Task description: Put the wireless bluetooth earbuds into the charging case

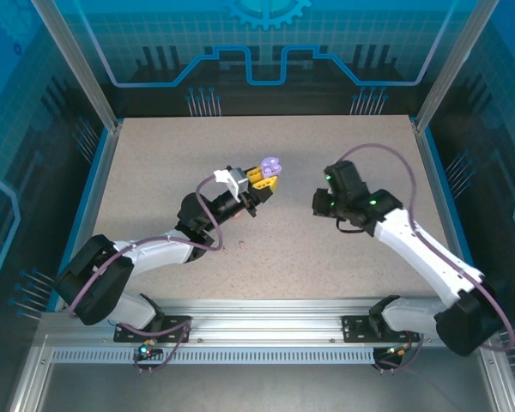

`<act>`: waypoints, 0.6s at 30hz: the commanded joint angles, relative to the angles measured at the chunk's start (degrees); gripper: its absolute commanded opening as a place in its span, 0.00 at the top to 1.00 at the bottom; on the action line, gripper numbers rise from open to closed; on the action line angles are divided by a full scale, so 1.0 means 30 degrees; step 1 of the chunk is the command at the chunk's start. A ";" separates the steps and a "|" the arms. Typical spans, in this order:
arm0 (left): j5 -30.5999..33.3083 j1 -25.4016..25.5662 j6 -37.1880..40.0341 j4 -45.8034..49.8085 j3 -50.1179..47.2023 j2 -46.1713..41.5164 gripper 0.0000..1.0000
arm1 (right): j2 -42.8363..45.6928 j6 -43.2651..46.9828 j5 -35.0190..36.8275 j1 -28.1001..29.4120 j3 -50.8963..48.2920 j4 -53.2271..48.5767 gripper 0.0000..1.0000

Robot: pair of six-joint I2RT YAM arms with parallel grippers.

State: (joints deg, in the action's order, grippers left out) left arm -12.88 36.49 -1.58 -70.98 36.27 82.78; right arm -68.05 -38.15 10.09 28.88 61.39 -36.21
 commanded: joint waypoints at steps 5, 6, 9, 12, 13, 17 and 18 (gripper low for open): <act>-0.0644 0.0031 -0.0087 -0.0545 0.0800 -0.0135 1.00 | 0.2967 0.2923 -0.4331 -0.0841 0.1750 0.5605 0.84; -0.0698 0.0038 -0.0063 -0.0509 0.0826 -0.0126 1.00 | 0.3065 0.3037 -0.4915 -0.0868 0.1964 0.6085 0.84; -0.0968 0.0050 -0.0034 -0.0495 0.0911 -0.0129 1.00 | 0.3172 0.3197 -0.6747 -0.0872 0.2546 0.7503 0.84; -0.1412 0.0042 -0.0054 -0.0444 0.1078 -0.0165 1.00 | 0.3172 0.3020 -0.8225 -0.0847 0.2784 0.8763 0.84; -0.1515 0.0037 -0.0110 -0.0400 0.1147 -0.0187 1.00 | 0.3172 0.3034 -0.8617 -0.0787 0.2851 0.9071 0.84; -0.2201 0.0035 -0.0116 -0.0030 0.1419 -0.0368 1.00 | 0.3014 0.3712 -0.9943 -0.0411 0.3202 0.9354 0.84; -0.2374 0.0046 -0.0144 0.0082 0.1497 -0.0420 1.00 | 0.2942 0.4062 -1.0158 -0.0245 0.3369 0.9115 0.84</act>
State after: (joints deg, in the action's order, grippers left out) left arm -16.95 36.49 -1.58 -70.59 38.81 82.78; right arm -58.94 -28.99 -14.81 27.07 68.75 -11.86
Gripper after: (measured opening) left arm 0.208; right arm 0.161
